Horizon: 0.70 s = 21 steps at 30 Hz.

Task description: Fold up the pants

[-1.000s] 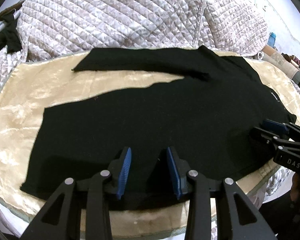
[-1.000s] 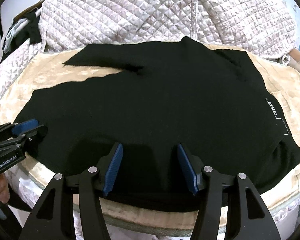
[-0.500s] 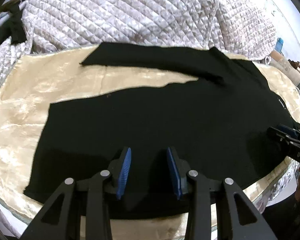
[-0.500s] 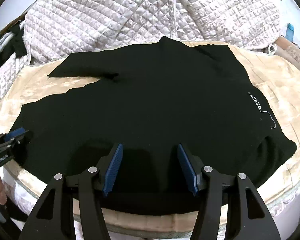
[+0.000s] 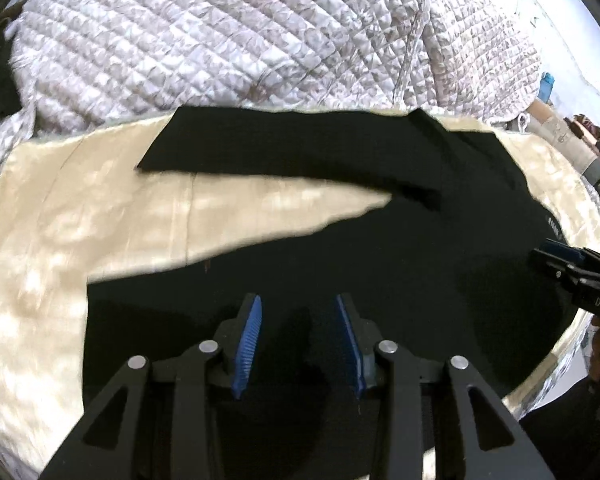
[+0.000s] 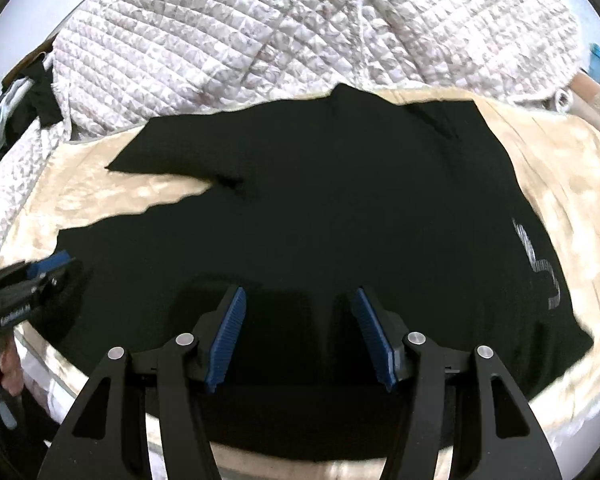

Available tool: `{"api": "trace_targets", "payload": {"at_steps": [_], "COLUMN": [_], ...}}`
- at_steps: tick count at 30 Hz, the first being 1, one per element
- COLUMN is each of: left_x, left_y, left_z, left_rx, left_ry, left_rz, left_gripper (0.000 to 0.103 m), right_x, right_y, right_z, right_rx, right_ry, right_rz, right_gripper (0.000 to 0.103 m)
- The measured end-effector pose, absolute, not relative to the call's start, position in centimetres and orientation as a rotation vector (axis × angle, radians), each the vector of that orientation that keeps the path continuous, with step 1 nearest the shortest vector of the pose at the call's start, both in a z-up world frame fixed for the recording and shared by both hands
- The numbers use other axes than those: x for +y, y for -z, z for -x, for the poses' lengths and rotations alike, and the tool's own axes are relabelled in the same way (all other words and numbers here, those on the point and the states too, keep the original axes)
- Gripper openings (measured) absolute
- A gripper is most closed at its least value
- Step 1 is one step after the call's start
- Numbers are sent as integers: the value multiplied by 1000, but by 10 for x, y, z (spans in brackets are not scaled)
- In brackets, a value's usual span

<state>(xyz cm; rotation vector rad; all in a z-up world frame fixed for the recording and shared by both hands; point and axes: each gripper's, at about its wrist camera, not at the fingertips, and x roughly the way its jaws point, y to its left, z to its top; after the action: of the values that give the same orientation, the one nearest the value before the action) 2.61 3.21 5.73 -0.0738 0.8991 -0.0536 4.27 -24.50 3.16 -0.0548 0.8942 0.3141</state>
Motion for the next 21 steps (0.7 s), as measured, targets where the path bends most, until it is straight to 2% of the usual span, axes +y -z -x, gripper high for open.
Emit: {"api": "trace_targets", "payload": {"at_steps": [7, 11, 21], "left_x": [54, 68, 66], "left_y": [-71, -71, -41], "left_z": [-111, -168, -281], "left_rx": [878, 871, 926], "left_ry": [82, 77, 121], "left_rz": [21, 33, 80], "left_gripper": [56, 62, 65], "right_x": [-239, -238, -234], "right_y": [-53, -56, -29], "right_z": [-119, -168, -291], "right_rx": [848, 833, 870], "right_ry": [-410, -414, -392], "right_rz": [147, 209, 284], "right_gripper": [65, 73, 73]}}
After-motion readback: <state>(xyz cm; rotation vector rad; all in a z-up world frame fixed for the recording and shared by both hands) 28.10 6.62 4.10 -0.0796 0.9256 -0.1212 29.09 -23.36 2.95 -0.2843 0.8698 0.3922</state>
